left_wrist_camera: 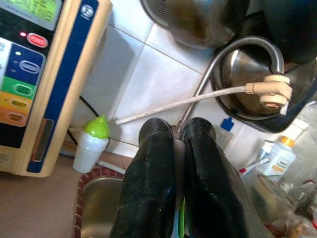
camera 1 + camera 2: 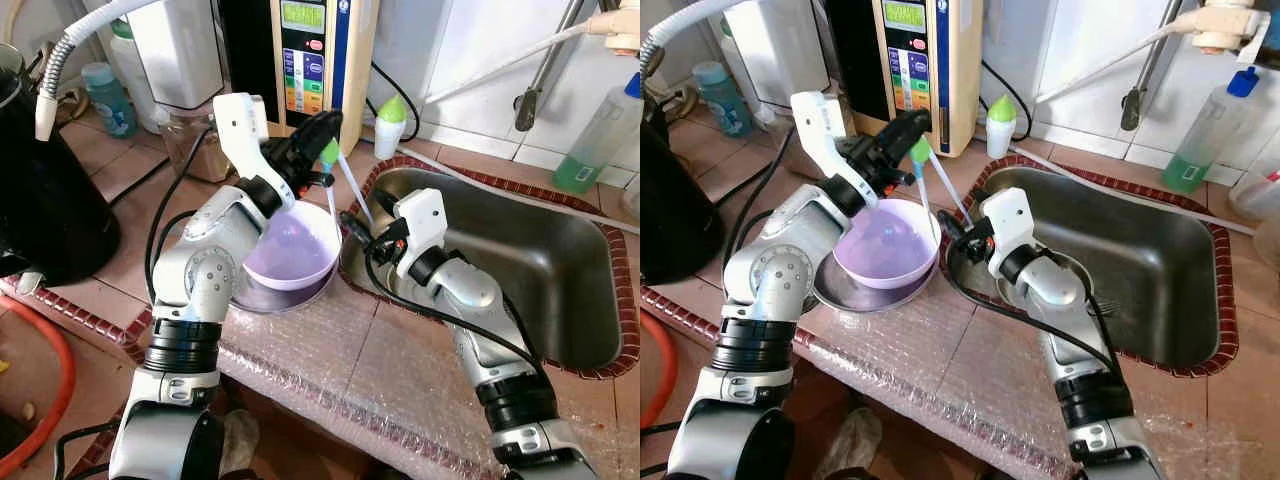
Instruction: Kitchen organization
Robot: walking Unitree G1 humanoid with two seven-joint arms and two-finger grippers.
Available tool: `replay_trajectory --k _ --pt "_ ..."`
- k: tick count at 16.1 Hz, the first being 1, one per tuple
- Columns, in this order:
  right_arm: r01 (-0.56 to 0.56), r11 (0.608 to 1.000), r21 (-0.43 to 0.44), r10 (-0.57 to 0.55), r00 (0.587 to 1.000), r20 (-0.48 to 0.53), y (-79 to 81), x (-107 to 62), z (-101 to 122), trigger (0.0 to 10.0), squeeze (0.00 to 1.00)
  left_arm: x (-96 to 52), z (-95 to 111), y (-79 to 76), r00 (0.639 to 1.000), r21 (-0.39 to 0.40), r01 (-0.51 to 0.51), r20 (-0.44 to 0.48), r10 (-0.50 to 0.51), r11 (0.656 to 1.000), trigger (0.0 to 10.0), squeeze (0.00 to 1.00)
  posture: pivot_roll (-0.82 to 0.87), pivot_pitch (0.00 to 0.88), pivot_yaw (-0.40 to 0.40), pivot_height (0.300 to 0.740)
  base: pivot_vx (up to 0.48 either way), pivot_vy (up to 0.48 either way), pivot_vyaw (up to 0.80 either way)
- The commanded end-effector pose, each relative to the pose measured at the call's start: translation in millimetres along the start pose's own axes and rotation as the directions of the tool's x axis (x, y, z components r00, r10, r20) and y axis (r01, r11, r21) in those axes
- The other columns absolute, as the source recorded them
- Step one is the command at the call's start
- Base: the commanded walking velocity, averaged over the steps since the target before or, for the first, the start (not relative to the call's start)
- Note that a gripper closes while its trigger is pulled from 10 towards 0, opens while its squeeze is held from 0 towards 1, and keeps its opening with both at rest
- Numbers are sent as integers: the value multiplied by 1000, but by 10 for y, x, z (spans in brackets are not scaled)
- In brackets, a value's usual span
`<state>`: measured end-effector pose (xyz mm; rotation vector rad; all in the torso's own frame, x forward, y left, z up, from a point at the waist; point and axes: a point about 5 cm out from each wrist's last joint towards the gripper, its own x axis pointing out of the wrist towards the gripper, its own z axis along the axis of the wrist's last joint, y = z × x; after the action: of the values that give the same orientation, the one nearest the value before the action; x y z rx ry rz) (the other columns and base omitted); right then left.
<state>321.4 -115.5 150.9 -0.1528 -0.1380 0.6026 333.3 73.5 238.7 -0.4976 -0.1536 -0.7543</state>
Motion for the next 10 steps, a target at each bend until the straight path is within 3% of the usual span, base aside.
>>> replay_trajectory --k 1,7,10 --pt "0 999 -32 1 1000 5 -9 39 25 0 0 -1 9 -55 1000 19 27 -8 -27 999 0 0 -12 0 45 740 0 0 0" --pt "59 997 -50 -57 998 30 -75 79 59 0 0 -22 -44 -67 999 36 35 -30 -34 999 0 0 -11 0 42 740 0 0 0" --pt "72 996 -58 -70 997 33 -100 85 61 0 0 -19 -51 -70 999 40 34 -34 -33 999 863 0 -15 0 44 740 0 0 0"
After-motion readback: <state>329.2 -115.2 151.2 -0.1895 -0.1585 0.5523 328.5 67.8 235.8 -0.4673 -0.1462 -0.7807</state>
